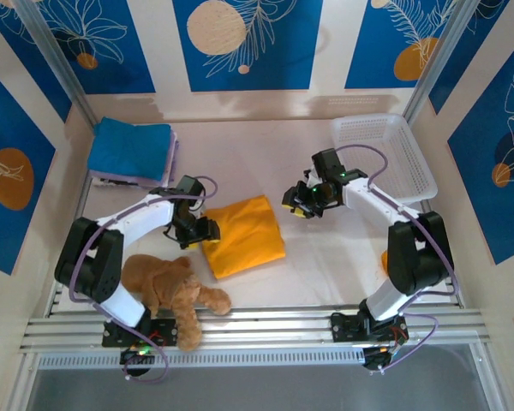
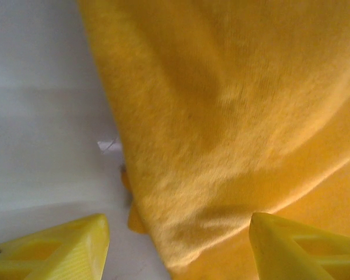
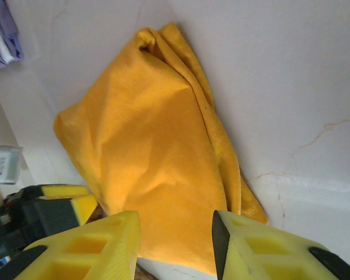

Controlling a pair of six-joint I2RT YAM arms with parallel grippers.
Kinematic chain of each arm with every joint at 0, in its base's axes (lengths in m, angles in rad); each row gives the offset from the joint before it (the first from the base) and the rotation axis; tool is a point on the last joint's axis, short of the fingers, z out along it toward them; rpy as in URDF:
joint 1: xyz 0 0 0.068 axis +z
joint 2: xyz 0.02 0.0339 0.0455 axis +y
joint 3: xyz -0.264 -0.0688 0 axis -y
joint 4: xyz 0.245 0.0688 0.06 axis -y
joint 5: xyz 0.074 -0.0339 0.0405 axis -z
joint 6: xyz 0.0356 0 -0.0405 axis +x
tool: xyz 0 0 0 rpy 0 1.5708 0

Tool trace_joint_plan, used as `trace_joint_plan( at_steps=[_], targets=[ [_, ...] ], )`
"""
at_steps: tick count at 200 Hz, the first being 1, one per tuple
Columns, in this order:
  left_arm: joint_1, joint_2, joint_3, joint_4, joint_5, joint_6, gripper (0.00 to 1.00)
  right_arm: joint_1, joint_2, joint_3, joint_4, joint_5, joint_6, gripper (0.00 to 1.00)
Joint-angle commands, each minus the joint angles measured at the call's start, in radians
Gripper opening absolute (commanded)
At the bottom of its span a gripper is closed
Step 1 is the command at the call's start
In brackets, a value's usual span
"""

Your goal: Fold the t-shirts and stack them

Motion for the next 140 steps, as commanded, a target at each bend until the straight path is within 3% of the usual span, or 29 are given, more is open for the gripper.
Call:
trace_joint_plan(
  at_steps=[1, 79, 107, 140],
  targets=[
    [0.007, 0.032, -0.022, 0.072, 0.050, -0.018, 0.64, -0.018, -0.041, -0.010, -0.026, -0.018, -0.026, 0.40],
    [-0.044, 0.134, -0.029, 0.147, 0.052, -0.044, 0.35, -0.060, -0.089, -0.055, -0.034, -0.029, -0.038, 0.40],
    [-0.095, 0.194, 0.002, 0.147, 0.011, -0.043, 0.31, -0.069, -0.103, -0.078, -0.031, -0.032, -0.038, 0.40],
    [-0.121, 0.227, 0.041, 0.135, -0.040, -0.019, 0.11, -0.077, -0.137, -0.103, -0.038, -0.029, -0.038, 0.40]
  ],
)
